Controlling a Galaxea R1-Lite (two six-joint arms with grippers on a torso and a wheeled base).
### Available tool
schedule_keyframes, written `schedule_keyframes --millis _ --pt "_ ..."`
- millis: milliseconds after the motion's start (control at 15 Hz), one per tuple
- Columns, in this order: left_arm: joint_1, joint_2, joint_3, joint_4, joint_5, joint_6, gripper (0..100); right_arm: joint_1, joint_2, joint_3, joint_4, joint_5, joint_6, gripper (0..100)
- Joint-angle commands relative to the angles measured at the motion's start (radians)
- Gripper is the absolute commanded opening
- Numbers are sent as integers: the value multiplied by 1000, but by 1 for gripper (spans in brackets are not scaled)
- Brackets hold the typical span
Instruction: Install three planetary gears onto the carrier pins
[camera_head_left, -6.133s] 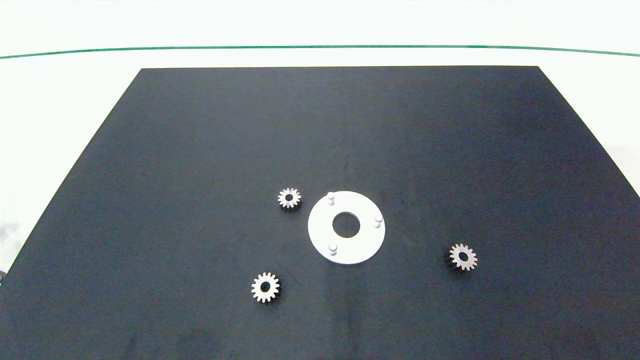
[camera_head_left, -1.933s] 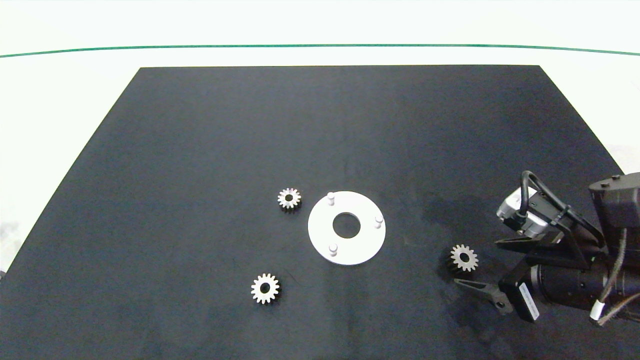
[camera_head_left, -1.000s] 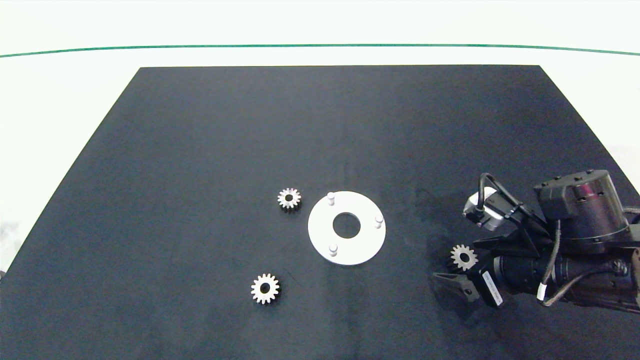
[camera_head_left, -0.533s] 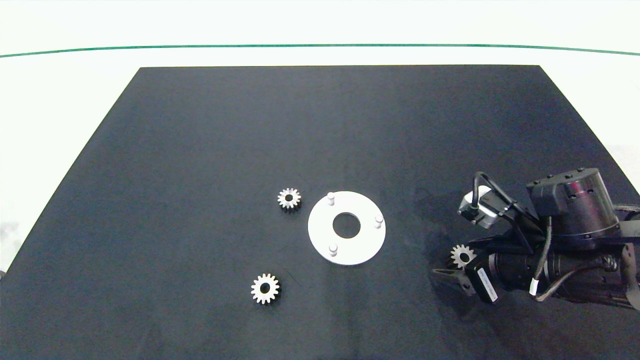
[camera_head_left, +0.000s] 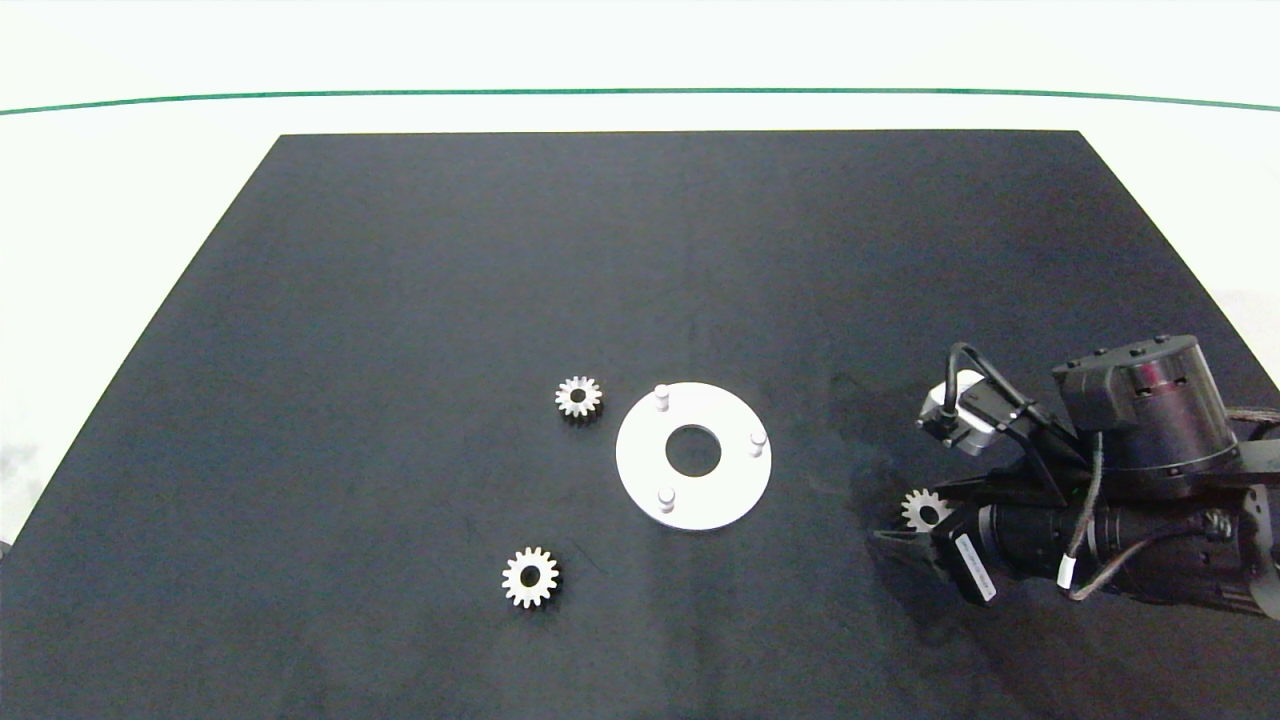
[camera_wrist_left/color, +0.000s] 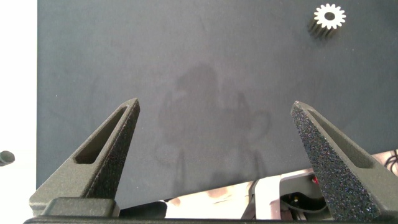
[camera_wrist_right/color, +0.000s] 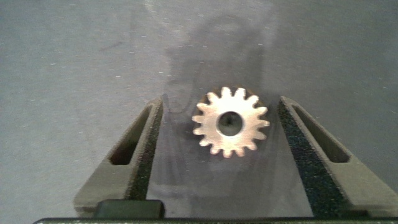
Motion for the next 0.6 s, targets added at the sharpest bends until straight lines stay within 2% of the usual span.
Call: schedule_keyframes --millis 67,600 --pt "-1 0 2 1 -1 1 100 -2 3 0 -2 -3 -2 67" --pt "-3 -5 1 3 -1 1 100 -2 4 1 -2 -6 -2 51"
